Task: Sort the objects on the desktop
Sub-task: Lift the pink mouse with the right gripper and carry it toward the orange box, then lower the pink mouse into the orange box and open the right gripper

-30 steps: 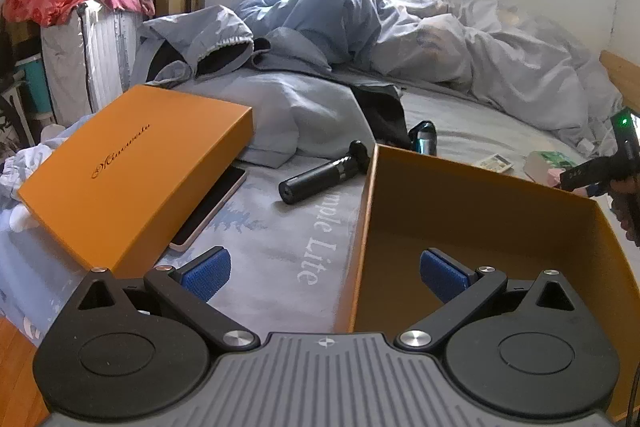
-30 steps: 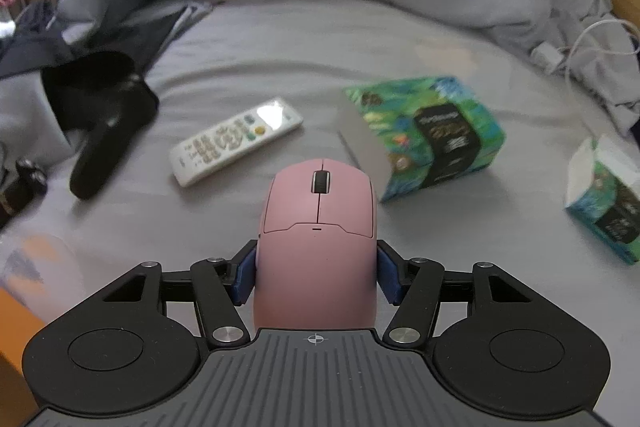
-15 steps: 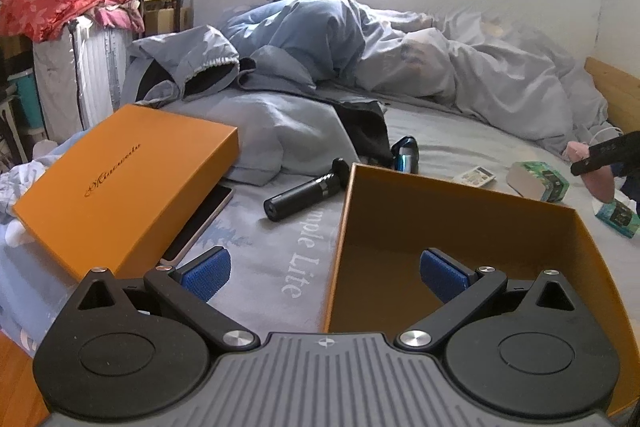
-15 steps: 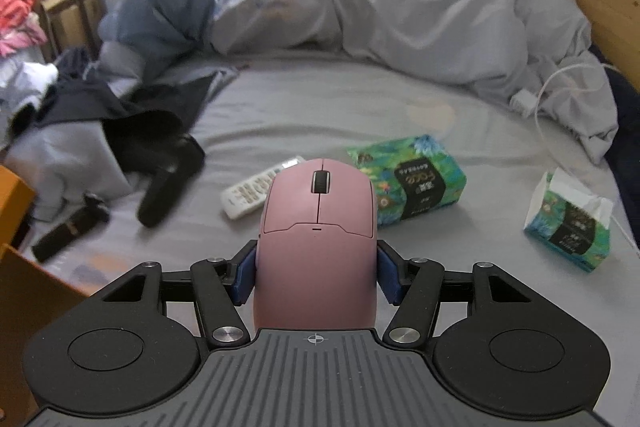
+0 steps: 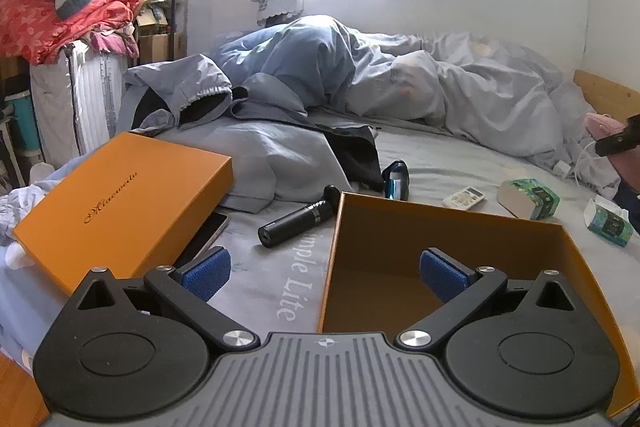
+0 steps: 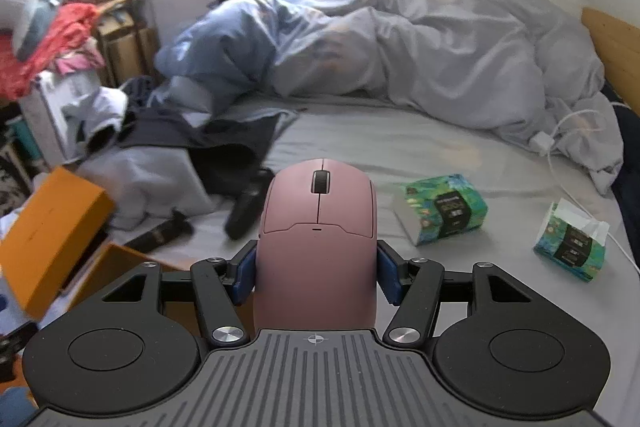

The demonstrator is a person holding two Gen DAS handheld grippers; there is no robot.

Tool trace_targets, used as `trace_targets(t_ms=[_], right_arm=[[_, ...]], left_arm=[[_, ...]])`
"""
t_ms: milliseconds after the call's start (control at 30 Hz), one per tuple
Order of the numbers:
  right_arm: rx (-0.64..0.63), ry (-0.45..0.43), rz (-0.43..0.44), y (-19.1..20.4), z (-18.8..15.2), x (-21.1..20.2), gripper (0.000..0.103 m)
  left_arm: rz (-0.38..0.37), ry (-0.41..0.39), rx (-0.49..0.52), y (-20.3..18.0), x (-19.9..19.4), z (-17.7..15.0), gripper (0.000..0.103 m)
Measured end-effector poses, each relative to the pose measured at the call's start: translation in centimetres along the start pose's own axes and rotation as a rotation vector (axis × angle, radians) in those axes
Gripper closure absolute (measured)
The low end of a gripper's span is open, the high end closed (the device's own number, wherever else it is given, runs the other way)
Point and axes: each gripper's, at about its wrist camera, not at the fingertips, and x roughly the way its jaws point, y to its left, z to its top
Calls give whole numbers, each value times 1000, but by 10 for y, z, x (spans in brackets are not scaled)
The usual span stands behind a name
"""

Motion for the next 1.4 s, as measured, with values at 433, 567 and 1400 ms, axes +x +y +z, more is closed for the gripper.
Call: trace_targets(t_ms=[433,567,1400], right_arm=[[-18,50,62,42,-35,-22,40],[-23,74,70,55,-50,-22,40],[-97,331,22,102,-106,45,40]], left_arm=[[9,-37,5,1,-12,2,0],[15,-45,-2,4,-15,4,0],[23,-70,-25,14,-26,9,0]])
